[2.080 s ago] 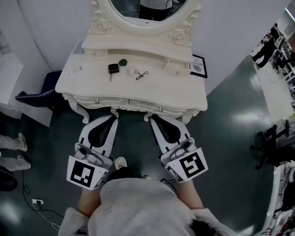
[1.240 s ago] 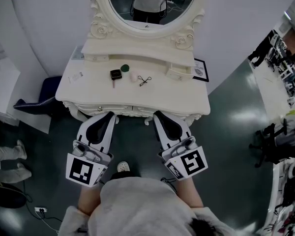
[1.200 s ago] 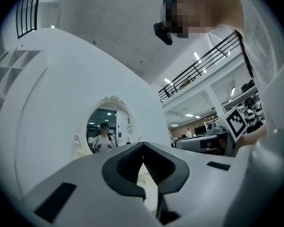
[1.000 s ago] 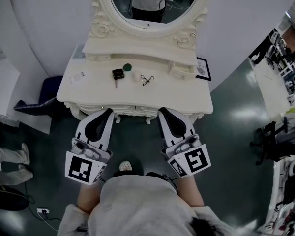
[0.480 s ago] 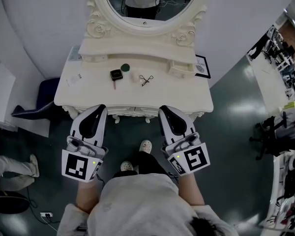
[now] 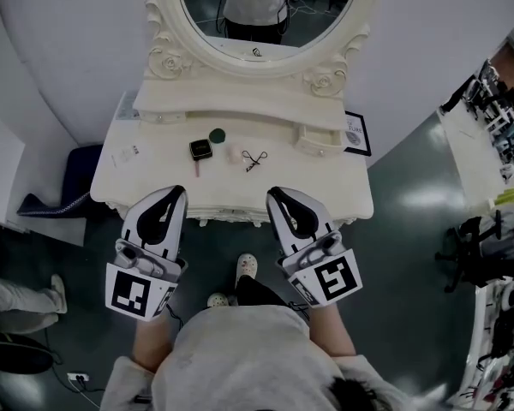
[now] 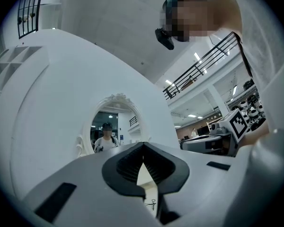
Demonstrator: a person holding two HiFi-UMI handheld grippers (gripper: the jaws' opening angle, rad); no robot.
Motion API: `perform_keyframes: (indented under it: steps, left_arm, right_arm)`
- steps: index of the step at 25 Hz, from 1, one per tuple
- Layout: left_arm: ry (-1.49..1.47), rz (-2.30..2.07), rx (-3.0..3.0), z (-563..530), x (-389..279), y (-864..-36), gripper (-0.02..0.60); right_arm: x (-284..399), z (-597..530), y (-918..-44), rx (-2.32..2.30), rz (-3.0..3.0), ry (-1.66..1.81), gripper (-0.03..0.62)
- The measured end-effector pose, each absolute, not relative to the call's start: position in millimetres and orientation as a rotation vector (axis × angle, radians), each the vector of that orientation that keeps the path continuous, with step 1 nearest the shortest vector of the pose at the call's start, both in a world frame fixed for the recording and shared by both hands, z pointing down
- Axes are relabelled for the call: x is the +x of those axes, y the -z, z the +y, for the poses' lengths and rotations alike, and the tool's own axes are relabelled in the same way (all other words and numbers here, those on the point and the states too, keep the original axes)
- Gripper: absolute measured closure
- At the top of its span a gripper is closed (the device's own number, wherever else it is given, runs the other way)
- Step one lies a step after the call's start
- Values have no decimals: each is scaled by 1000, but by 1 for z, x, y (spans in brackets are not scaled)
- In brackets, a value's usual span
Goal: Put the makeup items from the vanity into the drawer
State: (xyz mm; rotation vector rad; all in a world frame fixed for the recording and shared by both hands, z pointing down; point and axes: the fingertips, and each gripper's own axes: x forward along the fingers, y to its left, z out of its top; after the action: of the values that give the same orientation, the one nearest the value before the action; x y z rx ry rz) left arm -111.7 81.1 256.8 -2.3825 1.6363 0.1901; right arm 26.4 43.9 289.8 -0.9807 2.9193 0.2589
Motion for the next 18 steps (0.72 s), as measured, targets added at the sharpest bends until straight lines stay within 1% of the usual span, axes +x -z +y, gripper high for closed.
perform_keyframes:
  steps: [8,18]
  left_arm:
    - [-247,1704,-2315,28,-116,-249,566]
    - [-204,1766,-2272,-25,-110,-251,566]
  right_arm:
    - [27,-18,-290,-942,2940,-258,562]
    - [24,-83,-293,-859,2977,-265,562]
